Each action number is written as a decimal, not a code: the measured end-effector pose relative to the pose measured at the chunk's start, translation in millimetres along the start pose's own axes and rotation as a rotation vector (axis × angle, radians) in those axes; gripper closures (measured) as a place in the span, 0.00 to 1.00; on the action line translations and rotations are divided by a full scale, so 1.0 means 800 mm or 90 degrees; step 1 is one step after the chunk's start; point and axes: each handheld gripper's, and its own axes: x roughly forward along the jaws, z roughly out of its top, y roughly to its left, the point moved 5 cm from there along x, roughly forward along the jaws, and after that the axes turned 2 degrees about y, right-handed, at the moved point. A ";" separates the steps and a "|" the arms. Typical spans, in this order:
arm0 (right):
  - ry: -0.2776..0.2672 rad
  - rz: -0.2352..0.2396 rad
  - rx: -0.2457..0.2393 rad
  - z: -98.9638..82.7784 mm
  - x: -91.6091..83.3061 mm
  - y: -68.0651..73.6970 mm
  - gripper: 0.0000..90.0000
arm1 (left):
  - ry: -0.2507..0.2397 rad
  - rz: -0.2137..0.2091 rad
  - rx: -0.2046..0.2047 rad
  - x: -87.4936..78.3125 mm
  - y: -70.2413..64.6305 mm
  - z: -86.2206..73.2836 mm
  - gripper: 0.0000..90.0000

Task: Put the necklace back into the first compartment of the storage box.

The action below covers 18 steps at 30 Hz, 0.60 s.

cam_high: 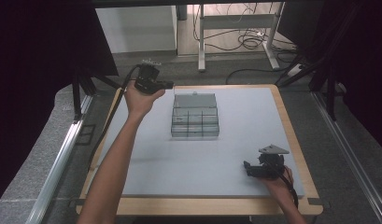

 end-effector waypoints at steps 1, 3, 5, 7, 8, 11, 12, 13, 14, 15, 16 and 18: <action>0.000 0.000 0.000 0.000 0.000 0.000 0.08 | 0.001 0.000 0.000 0.001 0.000 -0.001 1.00; 0.000 0.000 0.000 0.000 0.000 0.000 0.08 | 0.008 0.002 0.002 0.005 0.001 -0.006 1.00; 0.000 0.000 -0.001 0.000 0.000 0.000 0.08 | 0.010 -0.001 -0.001 0.009 0.001 -0.010 1.00; 0.000 0.000 0.000 0.000 0.000 0.000 0.08 | 0.017 -0.001 -0.001 0.014 0.003 -0.015 0.99; 0.000 0.000 -0.001 0.000 0.000 0.000 0.08 | 0.018 -0.002 -0.002 0.016 0.003 -0.018 0.99; 0.000 0.000 -0.001 0.000 0.000 0.000 0.08 | 0.026 -0.003 -0.002 0.025 0.006 -0.026 1.00; 0.000 0.000 -0.001 0.000 0.000 0.000 0.08 | 0.030 -0.002 -0.002 0.028 0.006 -0.029 1.00; 0.000 0.000 -0.001 0.000 0.000 0.000 0.08 | 0.032 -0.003 -0.003 0.031 0.007 -0.031 0.99; 0.001 0.000 -0.001 0.000 0.000 0.000 0.08 | 0.034 -0.004 -0.004 0.033 0.007 -0.033 1.00; 0.001 0.000 -0.001 0.000 0.000 0.000 0.08 | 0.037 -0.005 -0.005 0.037 0.008 -0.036 0.99; 0.001 0.000 -0.001 0.000 0.000 0.000 0.08 | 0.039 -0.005 -0.004 0.039 0.008 -0.039 0.99; 0.001 0.000 -0.001 0.000 0.000 0.000 0.08 | 0.045 -0.004 0.001 0.044 0.008 -0.044 0.99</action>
